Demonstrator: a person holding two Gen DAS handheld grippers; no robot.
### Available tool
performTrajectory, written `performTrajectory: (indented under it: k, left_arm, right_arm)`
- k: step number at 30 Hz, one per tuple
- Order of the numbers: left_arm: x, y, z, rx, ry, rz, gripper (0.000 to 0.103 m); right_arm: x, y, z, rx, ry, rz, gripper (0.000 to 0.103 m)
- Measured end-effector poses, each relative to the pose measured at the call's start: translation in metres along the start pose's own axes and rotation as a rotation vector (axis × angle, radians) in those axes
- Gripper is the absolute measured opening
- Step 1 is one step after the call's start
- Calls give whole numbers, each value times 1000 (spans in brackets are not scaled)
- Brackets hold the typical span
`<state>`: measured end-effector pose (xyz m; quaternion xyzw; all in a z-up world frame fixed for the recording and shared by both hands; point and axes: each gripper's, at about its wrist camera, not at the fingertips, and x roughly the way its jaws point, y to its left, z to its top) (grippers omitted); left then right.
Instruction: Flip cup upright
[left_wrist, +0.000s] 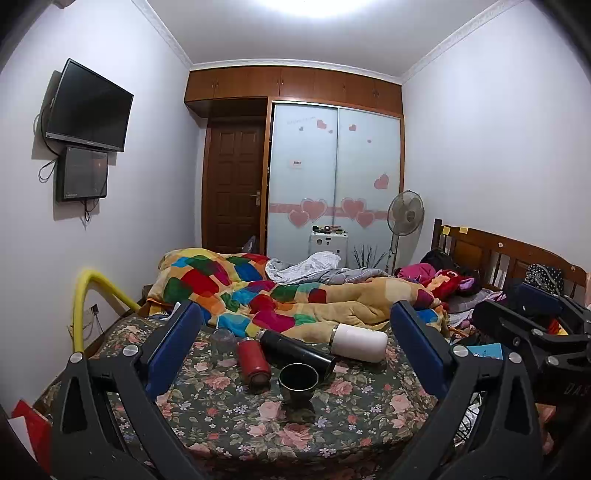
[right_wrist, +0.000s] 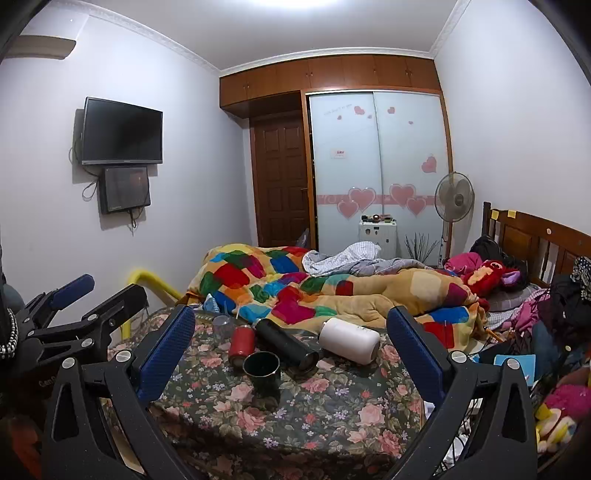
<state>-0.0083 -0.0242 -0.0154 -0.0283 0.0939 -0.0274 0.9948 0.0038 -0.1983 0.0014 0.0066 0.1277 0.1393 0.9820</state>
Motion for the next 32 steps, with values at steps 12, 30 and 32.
performTrajectory:
  k: [12,30,32]
  left_arm:
    - [3,0,0,-13,5,-7,103]
    - [2,4,-1,-26,10,-10,103]
    - [1,9,-1,-33,7,0,103]
  right_arm:
    - [-1,-1,-1,1,3,2,103]
    - [1,0,-3,-4,16,8,103]
    - [4,2,-3,-7,22,10,103]
